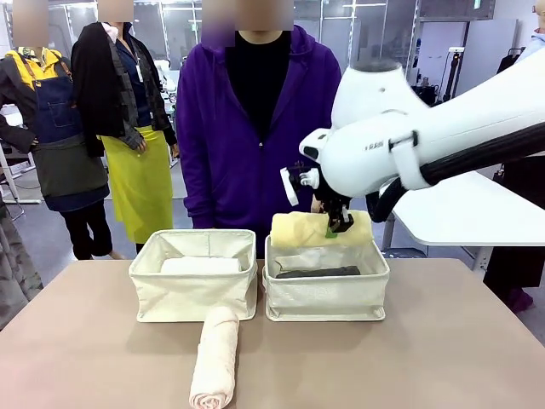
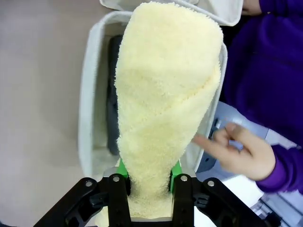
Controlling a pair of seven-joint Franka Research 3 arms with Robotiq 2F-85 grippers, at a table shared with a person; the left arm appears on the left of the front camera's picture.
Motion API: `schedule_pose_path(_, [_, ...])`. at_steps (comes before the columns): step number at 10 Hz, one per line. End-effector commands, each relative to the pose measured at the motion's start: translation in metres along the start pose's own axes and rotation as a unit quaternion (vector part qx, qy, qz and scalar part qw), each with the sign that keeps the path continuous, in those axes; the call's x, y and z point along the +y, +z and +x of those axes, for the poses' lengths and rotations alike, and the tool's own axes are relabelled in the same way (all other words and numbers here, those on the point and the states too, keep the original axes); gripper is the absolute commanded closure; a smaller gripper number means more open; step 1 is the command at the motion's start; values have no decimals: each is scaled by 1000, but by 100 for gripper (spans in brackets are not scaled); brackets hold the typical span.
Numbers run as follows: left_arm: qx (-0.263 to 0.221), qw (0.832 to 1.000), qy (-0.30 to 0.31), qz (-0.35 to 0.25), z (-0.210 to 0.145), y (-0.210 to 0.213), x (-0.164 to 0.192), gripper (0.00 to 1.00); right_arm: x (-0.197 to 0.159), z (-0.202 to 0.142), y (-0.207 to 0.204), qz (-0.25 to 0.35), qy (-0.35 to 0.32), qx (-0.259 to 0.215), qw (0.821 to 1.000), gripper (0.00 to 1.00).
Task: Divide the towels into two baskets.
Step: Pick up one hotel-folded towel from the bottom of the table and place it in the Fabric basket indicated by the person.
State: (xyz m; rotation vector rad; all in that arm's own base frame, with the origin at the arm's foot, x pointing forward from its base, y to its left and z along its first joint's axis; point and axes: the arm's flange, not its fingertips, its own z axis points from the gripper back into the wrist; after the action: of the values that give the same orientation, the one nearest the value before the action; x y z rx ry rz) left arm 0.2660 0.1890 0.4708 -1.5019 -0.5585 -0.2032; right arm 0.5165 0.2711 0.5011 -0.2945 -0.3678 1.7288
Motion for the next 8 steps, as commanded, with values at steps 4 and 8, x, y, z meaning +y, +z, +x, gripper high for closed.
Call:
schedule_pose_path(4, [-5,1000,-1,-9,1,3,-4,0,-11,-23,-88,-5,-3,33,999,64])
schedule_pose_path(8, [-5,1000,-1,-9,1,3,-4,0,-8,-33,-120,26,-23,36,999,64])
